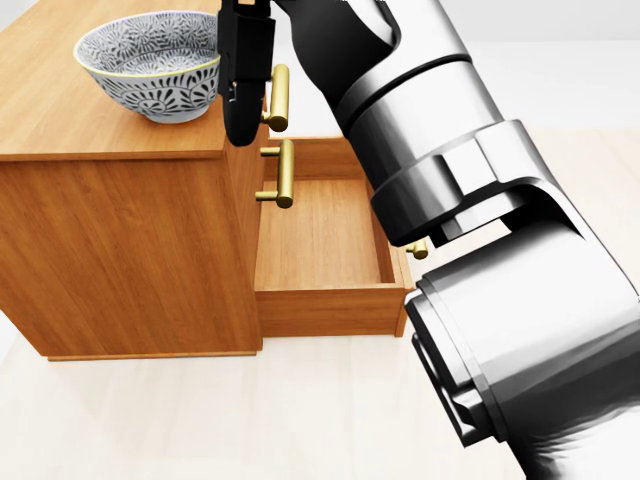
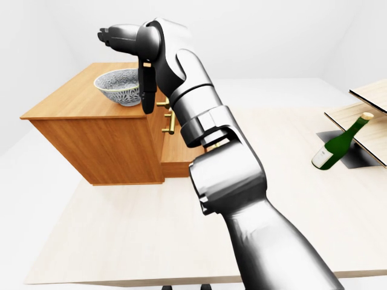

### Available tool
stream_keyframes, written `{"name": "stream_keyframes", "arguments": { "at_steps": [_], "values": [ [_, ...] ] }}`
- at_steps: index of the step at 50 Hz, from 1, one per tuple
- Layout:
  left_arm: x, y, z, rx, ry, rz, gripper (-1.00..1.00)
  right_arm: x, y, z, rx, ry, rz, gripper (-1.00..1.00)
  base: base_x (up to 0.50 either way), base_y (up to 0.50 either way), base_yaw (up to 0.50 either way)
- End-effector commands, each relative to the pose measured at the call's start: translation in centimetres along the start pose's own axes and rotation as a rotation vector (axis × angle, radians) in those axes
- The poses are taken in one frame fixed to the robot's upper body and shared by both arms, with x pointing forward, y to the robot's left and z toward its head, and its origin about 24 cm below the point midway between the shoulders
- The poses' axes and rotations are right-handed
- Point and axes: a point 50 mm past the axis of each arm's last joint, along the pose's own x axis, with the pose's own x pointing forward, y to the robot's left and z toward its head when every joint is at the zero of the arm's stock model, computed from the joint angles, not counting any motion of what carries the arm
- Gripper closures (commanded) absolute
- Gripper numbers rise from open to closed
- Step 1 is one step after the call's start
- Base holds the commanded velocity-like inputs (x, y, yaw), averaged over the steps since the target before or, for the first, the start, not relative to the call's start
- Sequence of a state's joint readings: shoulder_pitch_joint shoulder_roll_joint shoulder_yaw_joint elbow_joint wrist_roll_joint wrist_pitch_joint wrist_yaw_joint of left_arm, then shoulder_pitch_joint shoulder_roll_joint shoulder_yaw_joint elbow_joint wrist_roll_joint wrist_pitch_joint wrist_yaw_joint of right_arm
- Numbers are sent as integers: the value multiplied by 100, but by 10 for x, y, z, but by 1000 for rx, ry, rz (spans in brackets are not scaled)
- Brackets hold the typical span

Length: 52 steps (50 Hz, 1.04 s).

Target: Put the bowl on top of the cabinet.

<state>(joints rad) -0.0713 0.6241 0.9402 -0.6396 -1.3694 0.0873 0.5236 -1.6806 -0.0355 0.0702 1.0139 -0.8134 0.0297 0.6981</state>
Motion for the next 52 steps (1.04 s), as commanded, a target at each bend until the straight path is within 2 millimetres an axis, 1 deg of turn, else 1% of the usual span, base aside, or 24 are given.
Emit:
{"name": "stream_keyframes", "arguments": {
  "at_steps": [1, 6, 11, 12, 18, 19, 21, 22, 26, 28, 29, 30, 37, 38, 41, 44, 45, 46, 48, 52],
  "values": [
    [0, 0, 1, -4, 1, -1, -100, -6, -15, 3, -8, 10, -26, -100, 0, 0, 0],
    [0, 0, 0, -5, 2, -1, -100, -13, -29, 5, -16, 17, -52, -100, 0, 0, 0],
    [1, 0, 1, -6, 1, 0, -100, -21, -43, 2, -24, 38, -82, -100, 0, 0, 0],
    [1, 0, 1, -6, 1, -1, -100, -26, -52, 1, -18, 49, -104, -100, 0, 0, 0],
    [1, 0, 1, -5, 1, 0, -100, -51, -84, -5, -25, 97, -187, -100, 0, 0, 0],
    [1, 0, 1, -5, 1, 1, -100, -60, -94, -7, -28, 111, -217, -100, 0, 0, 0],
    [1, 0, 0, -3, 3, 1, -100, -68, -104, -7, -24, 124, -247, -100, 0, 0, 0],
    [1, 0, 0, -4, 4, -1, -100, -76, -112, -7, -30, 132, -274, -100, 0, 0, 0],
    [0, 0, 0, -4, 3, -3, -100, -90, -126, -4, -33, 143, -325, -100, 0, 0, 0],
    [0, -1, 1, -5, 3, -4, -100, -105, -140, -2, -40, 158, -369, -100, 0, 0, 0],
    [0, -1, 1, -6, 2, -4, -100, -108, -142, -2, -34, 161, -377, -100, 0, 0, 0],
    [0, -1, 1, -6, 2, -4, -100, -116, -148, -4, -33, 177, -398, -100, 0, 0, 0],
    [-1, -2, 1, -7, 4, -11, -100, -136, -159, -22, 7, 210, -449, -100, 0, 0, 0],
    [-1, -2, 0, -9, 5, -12, -100, -142, -161, -25, 7, 220, -466, -100, 0, 0, 0],
    [-2, -3, -2, -7, 9, -12, -100, -151, -166, -27, 16, 213, -498, -100, 0, 0, 0],
    [-2, -3, -1, -9, 8, -16, -100, -165, -173, -27, 21, 195, -549, -100, 0, 0, 0],
    [-3, -3, -1, -9, 9, -16, -100, -167, -174, -27, 23, 186, -558, -100, 0, 0, 0],
    [-3, -3, -1, -9, 9, -15, -100, -171, -175, -32, 19, 197, -574, -100, 0, 0, 0],
    [-2, -3, -1, -9, 8, -14, -100, -176, -175, -35, 10, 196, -596, -100, 0, 0, 0],
    [-2, -3, -2, -9, 9, -12, -100, -191, -179, -34, -19, 181, -664, -100, 0, 0, 0]
  ]
}}
